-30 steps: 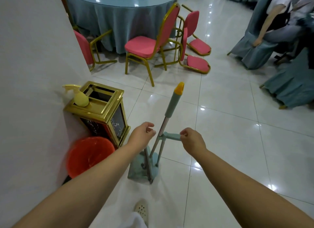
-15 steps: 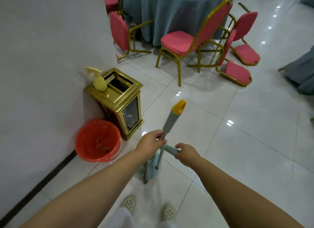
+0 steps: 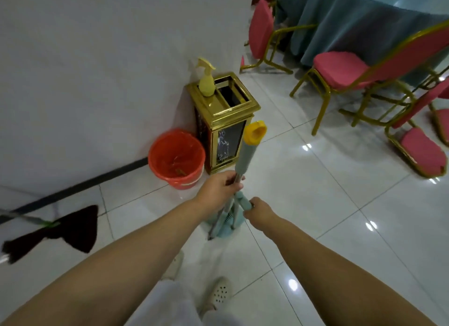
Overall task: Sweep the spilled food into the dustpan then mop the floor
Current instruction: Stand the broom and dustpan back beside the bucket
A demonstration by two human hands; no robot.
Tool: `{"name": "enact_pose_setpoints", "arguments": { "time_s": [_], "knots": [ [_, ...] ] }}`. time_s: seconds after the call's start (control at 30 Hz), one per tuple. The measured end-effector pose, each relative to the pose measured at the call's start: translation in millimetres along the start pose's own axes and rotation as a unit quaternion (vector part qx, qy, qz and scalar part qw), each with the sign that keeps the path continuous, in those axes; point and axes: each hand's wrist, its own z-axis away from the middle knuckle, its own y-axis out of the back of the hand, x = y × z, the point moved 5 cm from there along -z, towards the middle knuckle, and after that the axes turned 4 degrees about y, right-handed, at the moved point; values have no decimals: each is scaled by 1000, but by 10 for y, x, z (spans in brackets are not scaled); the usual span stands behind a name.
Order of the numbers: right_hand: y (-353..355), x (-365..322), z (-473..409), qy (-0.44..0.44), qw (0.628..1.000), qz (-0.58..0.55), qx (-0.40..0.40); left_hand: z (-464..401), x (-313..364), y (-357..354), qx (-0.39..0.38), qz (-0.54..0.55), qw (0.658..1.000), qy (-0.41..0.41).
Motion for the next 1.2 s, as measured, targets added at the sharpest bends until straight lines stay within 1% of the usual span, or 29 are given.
{"name": "enact_pose_setpoints", "arguments": {
  "time_s": [0.07, 0.33, 0.43, 0.6, 0.8, 0.87, 0.97, 1.2],
  "knots": [
    [-71, -167, 25, 14, 1000, 0, -12, 92, -20, 174, 20, 14, 1000, -4],
    [-416, -932, 121, 54, 995, 65, -48, 472, -184, 962, 89, 63, 994, -13],
    [-639, -1258, 117, 55, 993, 85, -59, 606, -240, 1334, 105, 53, 993, -20],
    [-1084, -1848, 70, 73, 990, 93, -76, 811, -414, 2079, 127, 48, 991, -5],
    [-1627, -2645, -13, 128, 979, 116, -107, 991, -628, 3041, 147, 30, 989, 2],
    [-1776, -2868, -75, 128, 977, 125, -114, 1026, -691, 3313, 155, 21, 988, 5],
    [-1958, -3156, -180, 115, 978, 122, -124, 1064, -772, 3666, 158, 13, 987, 3],
    [-2187, -3757, -480, 165, 962, 182, -123, 1056, -835, 4297, 200, 33, 979, 15]
  ]
}}
